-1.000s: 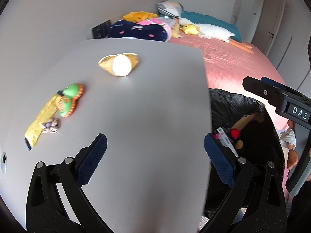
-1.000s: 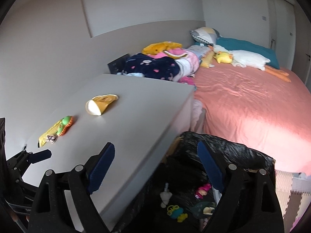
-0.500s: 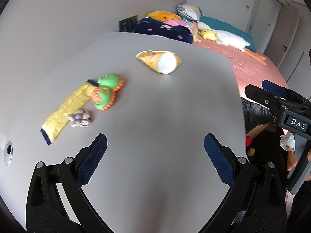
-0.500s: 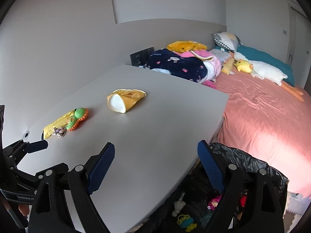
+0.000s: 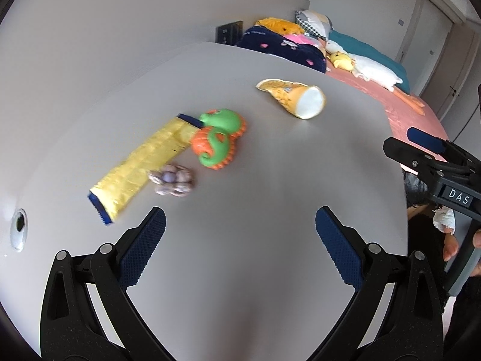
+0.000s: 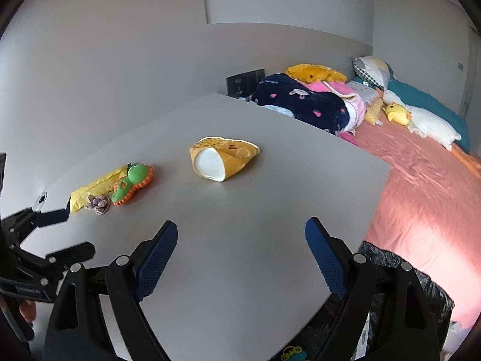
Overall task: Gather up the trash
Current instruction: 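Move both grippers back over the remaining items on the table, then grasp the long yellow snack bag with the left gripper while the right grasps the corn snack bag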
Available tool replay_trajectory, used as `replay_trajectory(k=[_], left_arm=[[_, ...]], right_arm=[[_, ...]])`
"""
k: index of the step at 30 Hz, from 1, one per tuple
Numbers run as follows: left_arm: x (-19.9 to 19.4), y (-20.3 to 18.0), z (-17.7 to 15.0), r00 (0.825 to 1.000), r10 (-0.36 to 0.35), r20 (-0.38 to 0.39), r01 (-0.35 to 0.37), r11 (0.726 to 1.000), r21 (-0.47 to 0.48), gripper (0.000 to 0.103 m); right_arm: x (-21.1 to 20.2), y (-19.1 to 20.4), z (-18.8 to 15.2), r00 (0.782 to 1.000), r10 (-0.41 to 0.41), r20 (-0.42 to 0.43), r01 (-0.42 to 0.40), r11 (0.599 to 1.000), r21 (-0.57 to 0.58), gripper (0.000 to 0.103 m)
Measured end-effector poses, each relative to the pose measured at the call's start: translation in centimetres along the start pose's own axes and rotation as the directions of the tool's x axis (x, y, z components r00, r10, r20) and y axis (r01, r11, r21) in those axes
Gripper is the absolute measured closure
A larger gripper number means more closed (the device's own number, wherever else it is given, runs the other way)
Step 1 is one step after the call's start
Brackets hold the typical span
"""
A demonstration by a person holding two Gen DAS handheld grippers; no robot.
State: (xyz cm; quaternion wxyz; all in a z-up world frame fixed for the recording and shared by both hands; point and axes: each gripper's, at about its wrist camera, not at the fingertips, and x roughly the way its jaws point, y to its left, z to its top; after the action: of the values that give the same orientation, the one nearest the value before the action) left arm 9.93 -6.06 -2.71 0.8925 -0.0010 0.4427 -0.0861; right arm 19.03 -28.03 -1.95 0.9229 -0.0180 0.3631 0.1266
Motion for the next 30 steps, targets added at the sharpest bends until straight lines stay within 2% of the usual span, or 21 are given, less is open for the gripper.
replay_trajectory(k=[6, 12, 16, 24, 29, 30], left_arm=[[0.0, 2.2, 0.8, 1.0, 0.025, 0.004, -0.025, 1.0, 0.0, 0.006], [0.4, 4.9, 1.5, 1.0, 0.03, 0.001, -0.03, 0.999, -0.02, 0.006], [1.1, 6.1, 1.8, 0.998, 0.059, -0.003, -0.059, 0.998, -0.022, 0.007], [4.0, 7.7, 3.2, 0.994, 0.095, -0.061, -0.095, 0.995, 0.008, 0.018], [4.9, 8.9, 4.0, 0.992, 0.091, -0.082, -0.091, 0.996, 0.001, 0.021], [5.2, 9.1, 4.2, 0.992, 0.092, -0.088, -0.092, 0.996, 0.005, 0.021]], right_arm=[[1.3, 0.6, 1.1, 1.0, 0.009, -0.002, -0.01, 1.0, -0.03, 0.016], [3.3, 1.8, 2.2, 1.0, 0.012, -0.024, -0.015, 0.993, -0.117, 0.016], [4.8, 2.4, 2.8, 0.999, 0.005, -0.043, -0.012, 0.986, -0.166, 0.016], [7.5, 3.4, 3.8, 0.999, 0.013, -0.053, -0.027, 0.963, -0.268, 0.016], [8.9, 4.1, 4.6, 0.999, 0.025, -0.037, -0.037, 0.933, -0.359, 0.016], [9.2, 4.2, 4.7, 0.999, 0.024, -0.038, -0.037, 0.927, -0.374, 0.019]])
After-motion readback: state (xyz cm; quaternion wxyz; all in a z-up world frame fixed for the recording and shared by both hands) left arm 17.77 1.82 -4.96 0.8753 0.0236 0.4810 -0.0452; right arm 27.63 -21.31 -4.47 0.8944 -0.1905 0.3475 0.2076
